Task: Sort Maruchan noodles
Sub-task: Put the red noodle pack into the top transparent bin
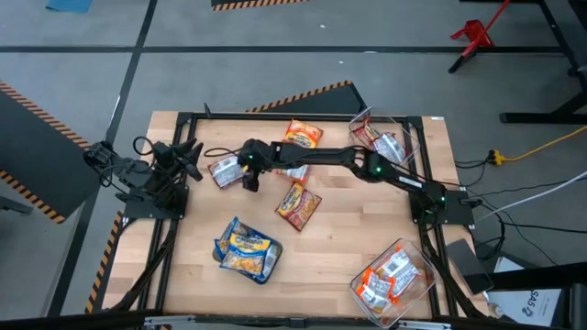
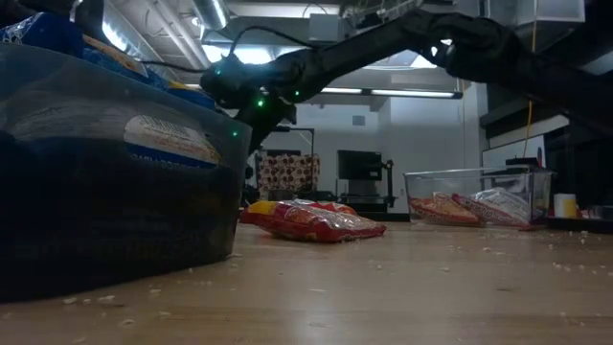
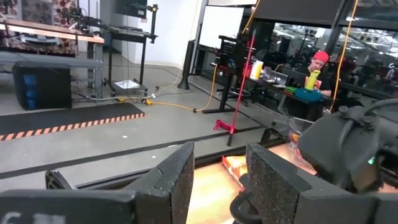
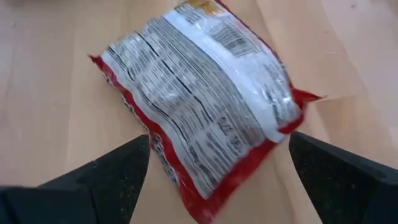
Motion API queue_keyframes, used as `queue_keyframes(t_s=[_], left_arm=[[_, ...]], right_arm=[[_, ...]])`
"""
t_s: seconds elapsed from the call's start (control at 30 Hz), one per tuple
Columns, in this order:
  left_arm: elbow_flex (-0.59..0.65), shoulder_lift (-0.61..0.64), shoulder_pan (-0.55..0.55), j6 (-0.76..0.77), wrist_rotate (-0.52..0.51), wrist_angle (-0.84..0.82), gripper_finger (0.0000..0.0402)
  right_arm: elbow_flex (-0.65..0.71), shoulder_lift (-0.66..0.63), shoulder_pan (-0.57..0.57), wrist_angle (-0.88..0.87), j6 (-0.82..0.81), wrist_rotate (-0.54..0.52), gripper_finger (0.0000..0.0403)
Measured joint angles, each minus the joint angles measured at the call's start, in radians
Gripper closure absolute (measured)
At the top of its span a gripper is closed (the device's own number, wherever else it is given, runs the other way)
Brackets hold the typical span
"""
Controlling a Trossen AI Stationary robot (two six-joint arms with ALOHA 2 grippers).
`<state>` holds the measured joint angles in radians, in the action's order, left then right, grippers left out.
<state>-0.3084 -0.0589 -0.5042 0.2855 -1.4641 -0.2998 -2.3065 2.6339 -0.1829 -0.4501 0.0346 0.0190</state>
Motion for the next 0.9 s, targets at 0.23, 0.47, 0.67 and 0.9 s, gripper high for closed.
queue_keyframes(t_s=[0.23,0.47,0.67,0.9], left_arm=[[0.0,0.0,0.0,-0.008,-0.016,-0.007,0.0262],[0.0,0.0,0.0,-0.008,-0.016,-0.018,0.0262],[0.0,0.0,0.0,-0.008,-0.016,-0.025,0.0262],[0.0,0.0,0.0,-0.007,-0.013,-0.024,0.0262]], right_arm=[[-0.001,0.044,0.0,-0.002,-0.055,-0.027,0.0033],[-0.001,0.047,0.01,-0.016,-0.082,-0.078,0.0126],[-0.001,0.047,0.005,-0.02,-0.113,-0.06,0.0276],[-0.001,0.047,0.003,-0.022,-0.186,-0.018,0.0391]])
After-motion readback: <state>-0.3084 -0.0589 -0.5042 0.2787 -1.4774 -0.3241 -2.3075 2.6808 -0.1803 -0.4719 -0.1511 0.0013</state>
